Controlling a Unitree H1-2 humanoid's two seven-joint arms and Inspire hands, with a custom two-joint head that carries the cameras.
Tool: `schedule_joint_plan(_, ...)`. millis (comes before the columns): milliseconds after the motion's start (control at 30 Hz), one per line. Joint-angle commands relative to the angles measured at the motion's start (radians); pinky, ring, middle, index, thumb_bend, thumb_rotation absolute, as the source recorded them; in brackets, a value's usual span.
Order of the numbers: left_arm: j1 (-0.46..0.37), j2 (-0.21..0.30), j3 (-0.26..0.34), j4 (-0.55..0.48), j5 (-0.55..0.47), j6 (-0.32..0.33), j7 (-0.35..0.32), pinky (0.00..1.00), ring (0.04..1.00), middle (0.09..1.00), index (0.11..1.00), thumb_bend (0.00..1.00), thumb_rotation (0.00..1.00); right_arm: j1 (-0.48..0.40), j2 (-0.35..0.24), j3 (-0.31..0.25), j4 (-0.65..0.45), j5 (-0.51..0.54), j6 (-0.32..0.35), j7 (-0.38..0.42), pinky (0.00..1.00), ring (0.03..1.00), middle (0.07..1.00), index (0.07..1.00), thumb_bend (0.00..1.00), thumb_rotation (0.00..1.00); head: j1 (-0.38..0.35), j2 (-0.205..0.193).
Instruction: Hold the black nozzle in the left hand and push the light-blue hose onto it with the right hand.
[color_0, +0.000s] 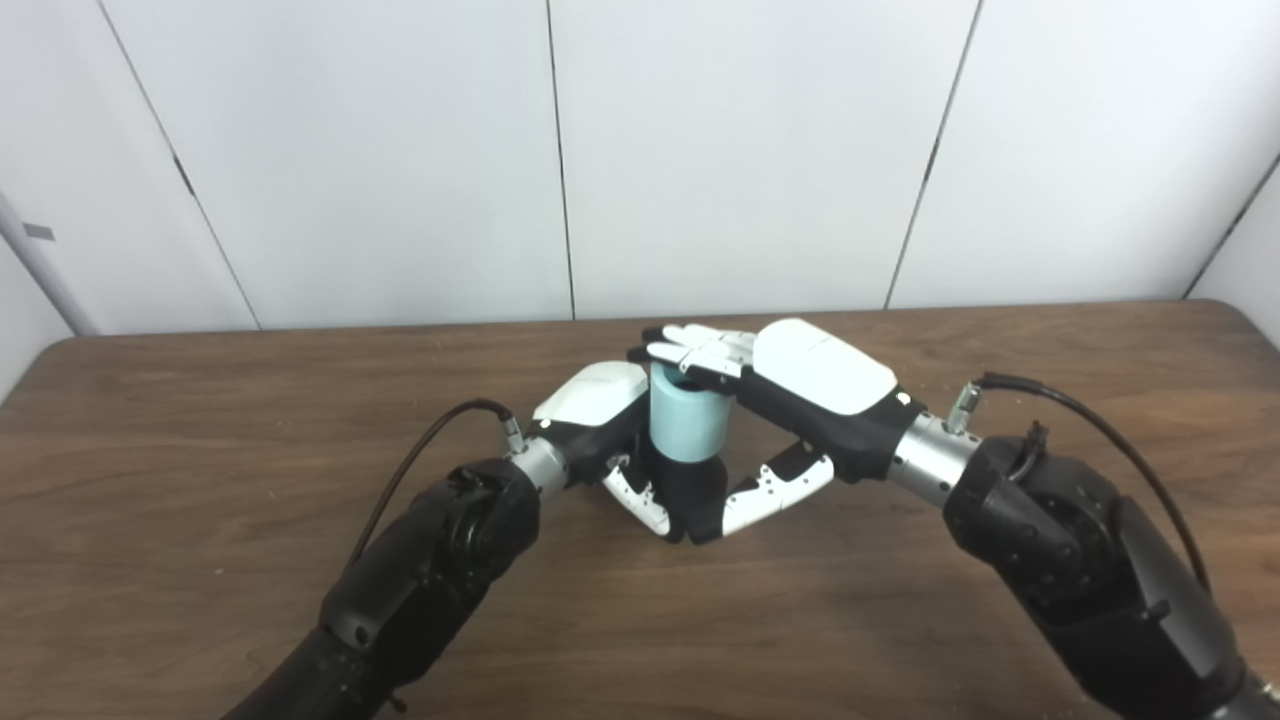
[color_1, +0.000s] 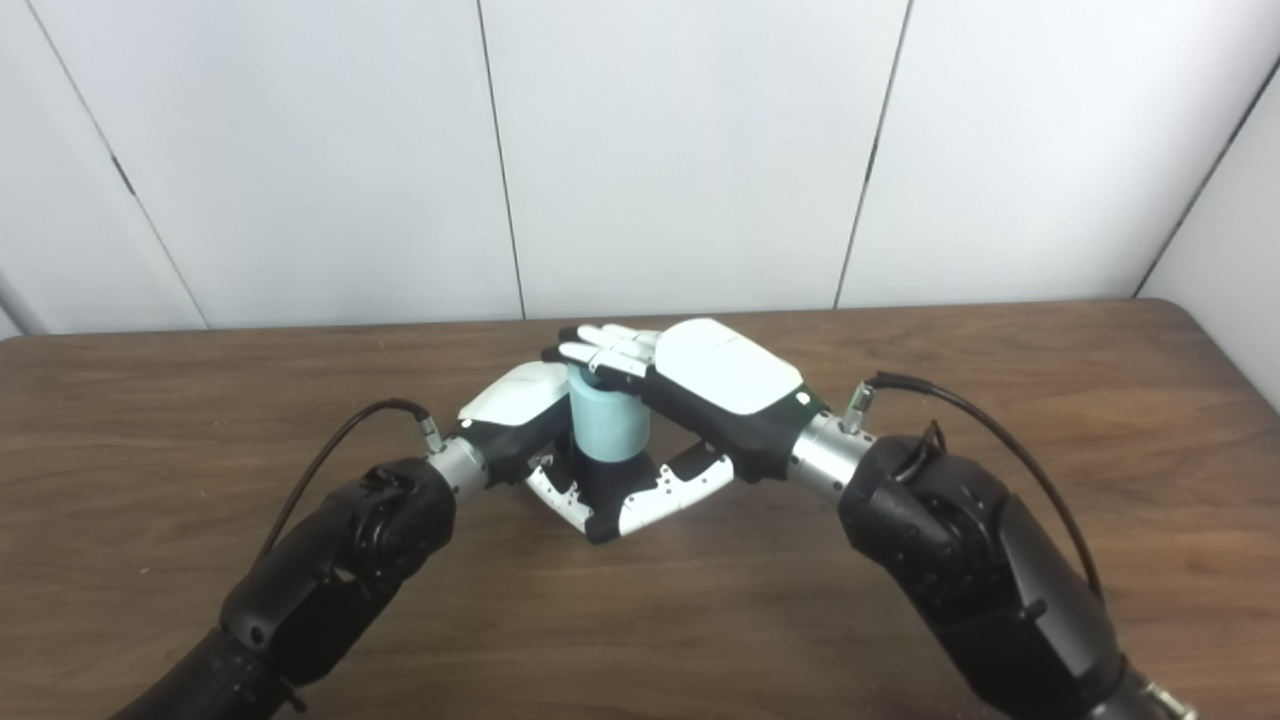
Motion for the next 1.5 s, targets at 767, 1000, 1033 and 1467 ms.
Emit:
schedule_joint_plan(767, 0.036, 0.012, -0.011, 0.052, 0.026, 0.025, -0.066, 0.44, 0.47, 0.479, 0.48, 0.53, 0.0, 0.077, 0.054, -0.2, -0.054, 0.095, 0.296, 0.052, 0.73, 0.88, 0.95, 0.985, 0.8, 0.13, 0.001, -0.008)
schedule_joint_plan(1000, 0.041, 0.018, -0.006, 0.054, 0.026, 0.019, -0.067, 0.47, 0.467, 0.46, 0.485, 0.53, 0.0, 0.173, 0.157, -0.308, -0.038, 0.174, 0.209, -0.151, 0.61, 0.774, 0.879, 0.939, 0.79, 0.12, -0.001, -0.009)
schedule_joint_plan(1033, 0.04, 0.018, -0.005, 0.056, 0.026, 0.02, -0.068, 0.46, 0.458, 0.452, 0.486, 0.53, 0.0, 0.183, 0.174, -0.315, -0.035, 0.185, 0.205, -0.171, 0.6, 0.767, 0.876, 0.937, 0.79, 0.12, -0.001, -0.008)
schedule_joint_plan(1467, 0.045, 0.02, 0.012, 0.052, 0.013, 0.015, -0.062, 0.54, 0.546, 0.491, 0.494, 0.52, 0.0, 0.254, 0.214, -0.33, -0.018, 0.269, 0.198, -0.245, 0.61, 0.767, 0.865, 0.927, 0.78, 0.13, 0.003, -0.016)
